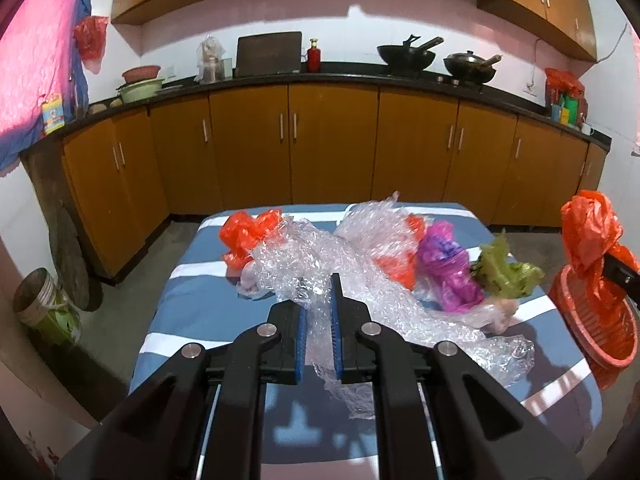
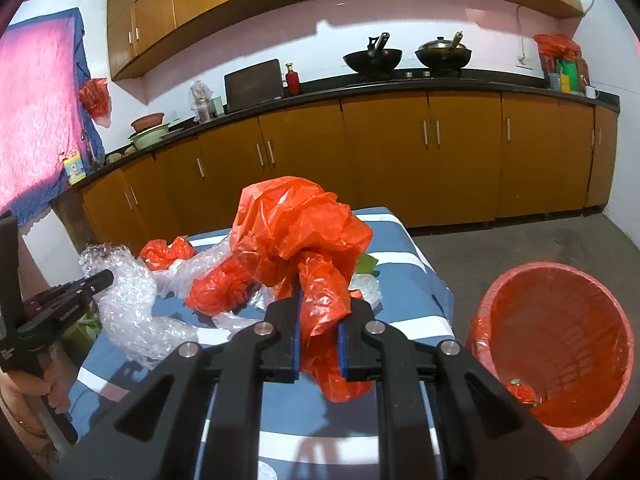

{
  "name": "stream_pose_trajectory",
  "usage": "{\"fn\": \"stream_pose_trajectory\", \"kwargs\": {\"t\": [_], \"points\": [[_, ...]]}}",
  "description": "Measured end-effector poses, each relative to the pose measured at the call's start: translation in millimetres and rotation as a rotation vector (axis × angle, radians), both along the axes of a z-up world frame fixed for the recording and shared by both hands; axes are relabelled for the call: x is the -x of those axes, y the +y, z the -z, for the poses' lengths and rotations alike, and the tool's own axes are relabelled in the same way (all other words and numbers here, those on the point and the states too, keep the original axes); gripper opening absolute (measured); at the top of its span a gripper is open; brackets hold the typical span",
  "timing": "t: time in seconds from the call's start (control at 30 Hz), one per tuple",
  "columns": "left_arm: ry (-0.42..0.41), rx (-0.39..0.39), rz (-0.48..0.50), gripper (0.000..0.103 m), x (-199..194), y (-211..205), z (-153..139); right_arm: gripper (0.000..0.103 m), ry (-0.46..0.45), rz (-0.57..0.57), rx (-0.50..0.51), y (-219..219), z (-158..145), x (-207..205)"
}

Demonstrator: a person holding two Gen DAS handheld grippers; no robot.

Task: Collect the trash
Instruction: 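Grasp the clear bubble-wrap with the left tool while the right tool holds the red bag, then carry both bags over the basket and open both tools to release them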

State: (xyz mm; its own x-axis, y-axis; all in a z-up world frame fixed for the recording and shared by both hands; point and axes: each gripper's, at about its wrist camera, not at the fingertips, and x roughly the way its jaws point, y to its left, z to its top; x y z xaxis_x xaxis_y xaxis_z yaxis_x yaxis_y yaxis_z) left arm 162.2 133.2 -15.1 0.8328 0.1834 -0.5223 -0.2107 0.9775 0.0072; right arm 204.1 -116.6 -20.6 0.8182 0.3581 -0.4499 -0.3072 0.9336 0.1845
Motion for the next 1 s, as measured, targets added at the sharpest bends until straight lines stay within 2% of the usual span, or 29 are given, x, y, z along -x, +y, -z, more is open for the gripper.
{"fn": "stream_pose_trajectory", "kwargs": {"t": [0.5,1.0], "points": [[-0.037,0.001,0.052,0.011,-2,-35,-19,0.014,-0.008,0.077,-0.013,-35,-7,7],[-0.053,0.044,0.188,0.011,-17,-101,-25,0.014,0.009,0.244,0.027,-97,-3,10]]}}
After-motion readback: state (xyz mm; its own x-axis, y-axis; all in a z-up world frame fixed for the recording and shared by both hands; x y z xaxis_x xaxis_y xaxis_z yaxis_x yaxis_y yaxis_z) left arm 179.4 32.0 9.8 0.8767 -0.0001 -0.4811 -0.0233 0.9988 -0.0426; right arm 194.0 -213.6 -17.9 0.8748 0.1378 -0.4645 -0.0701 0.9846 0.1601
